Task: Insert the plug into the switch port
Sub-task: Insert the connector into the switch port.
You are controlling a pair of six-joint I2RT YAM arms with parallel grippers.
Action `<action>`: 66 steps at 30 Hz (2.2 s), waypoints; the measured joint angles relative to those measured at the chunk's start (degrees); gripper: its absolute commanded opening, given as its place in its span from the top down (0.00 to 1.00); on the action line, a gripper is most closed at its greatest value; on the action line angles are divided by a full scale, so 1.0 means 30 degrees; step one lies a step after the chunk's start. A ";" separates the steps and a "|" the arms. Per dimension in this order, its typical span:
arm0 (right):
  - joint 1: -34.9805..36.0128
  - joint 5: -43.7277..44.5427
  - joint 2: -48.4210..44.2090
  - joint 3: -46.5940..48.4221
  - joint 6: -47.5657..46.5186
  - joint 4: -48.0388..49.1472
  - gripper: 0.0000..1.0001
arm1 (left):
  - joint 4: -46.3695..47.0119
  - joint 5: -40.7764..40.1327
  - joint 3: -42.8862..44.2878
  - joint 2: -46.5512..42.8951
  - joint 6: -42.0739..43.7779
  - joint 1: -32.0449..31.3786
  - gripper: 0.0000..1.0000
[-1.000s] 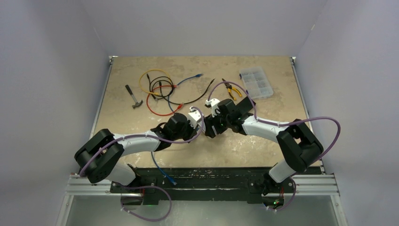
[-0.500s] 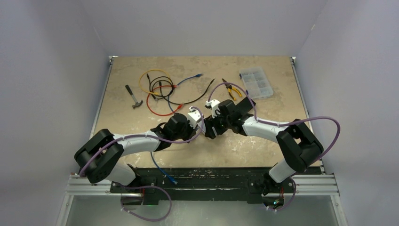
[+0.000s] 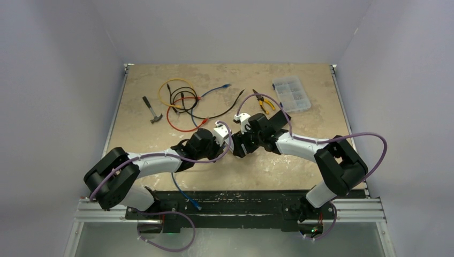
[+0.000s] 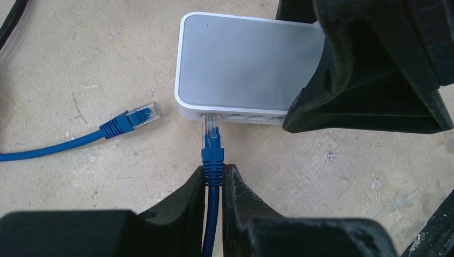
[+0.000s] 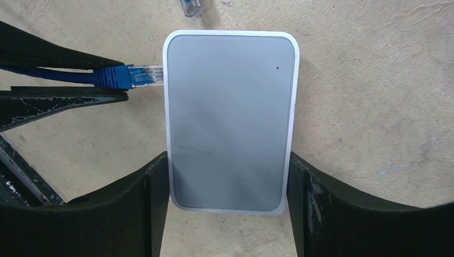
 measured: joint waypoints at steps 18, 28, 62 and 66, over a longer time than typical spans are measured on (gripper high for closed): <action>-0.0051 -0.0634 -0.0007 -0.0313 -0.0495 0.0299 1.00 | 0.0721 0.0437 0.0000 0.0801 -0.0044 0.0000 1.00; -0.0262 -0.1137 -0.0051 -0.0350 -0.1093 0.0350 1.00 | 0.0984 0.0597 0.0000 0.0918 -0.0160 0.0000 1.00; 0.0962 0.0029 -0.0007 -0.0466 -0.1435 0.0313 1.00 | 0.1778 -0.0364 0.0313 0.2157 -0.1049 -0.0306 0.70; 0.1362 0.0226 -0.0044 -0.0459 -0.0933 0.0357 1.00 | 0.1916 -0.0947 -0.0415 0.1355 -0.1100 -0.0313 0.61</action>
